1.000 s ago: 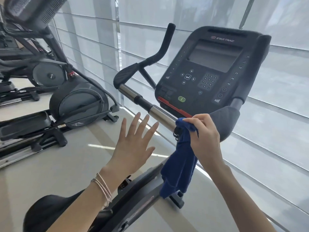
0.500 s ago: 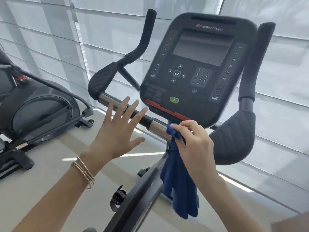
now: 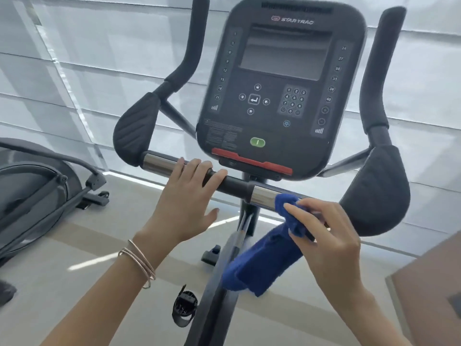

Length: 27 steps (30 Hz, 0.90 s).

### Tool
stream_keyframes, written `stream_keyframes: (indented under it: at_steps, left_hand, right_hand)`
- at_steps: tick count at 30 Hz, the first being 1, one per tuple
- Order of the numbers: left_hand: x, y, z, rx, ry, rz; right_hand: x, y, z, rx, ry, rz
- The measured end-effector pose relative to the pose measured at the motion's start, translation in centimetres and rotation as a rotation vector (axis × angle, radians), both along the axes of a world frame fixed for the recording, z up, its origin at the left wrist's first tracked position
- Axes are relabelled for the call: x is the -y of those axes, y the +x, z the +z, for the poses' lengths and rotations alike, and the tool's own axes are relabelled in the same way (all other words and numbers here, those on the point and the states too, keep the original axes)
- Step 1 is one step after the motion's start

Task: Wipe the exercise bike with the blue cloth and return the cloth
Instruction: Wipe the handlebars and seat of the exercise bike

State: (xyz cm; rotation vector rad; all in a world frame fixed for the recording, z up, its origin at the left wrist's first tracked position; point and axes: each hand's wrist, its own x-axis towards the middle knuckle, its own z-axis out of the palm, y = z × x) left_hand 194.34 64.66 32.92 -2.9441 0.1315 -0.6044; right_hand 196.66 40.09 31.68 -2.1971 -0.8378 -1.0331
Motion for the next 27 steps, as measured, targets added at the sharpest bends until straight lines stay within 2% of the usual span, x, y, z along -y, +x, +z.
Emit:
stream_keyframes:
  at_steps: [5, 11, 13, 17, 19, 27]
  left_hand:
    - [-0.3, 0.2, 0.1, -0.080, 0.053, 0.007]
    - [0.1, 0.6, -0.7, -0.039, 0.083, 0.055]
    - [0.1, 0.7, -1.1, -0.011, 0.072, 0.056]
    - [0.0, 0.8, -1.8, 0.020, 0.087, 0.056]
    - [-0.1, 0.8, -1.9, 0.021, 0.079, 0.056]
    - [-0.2, 0.8, -1.8, 0.061, 0.033, 0.025]
  right_hand:
    - [-2.5, -0.4, 1.0, -0.062, 0.111, -0.155]
    - [-7.1, -0.4, 2.2, -0.088, -0.009, -0.214]
    - [-5.8, -0.6, 1.9, -0.098, 0.002, -0.239]
    - [-1.0, -1.4, 1.9, -0.121, 0.123, -0.449]
    - [-0.6, -1.6, 2.2, -0.149, 0.115, -0.498]
    - [-8.5, 0.1, 4.3, -0.233, -0.121, -0.257]
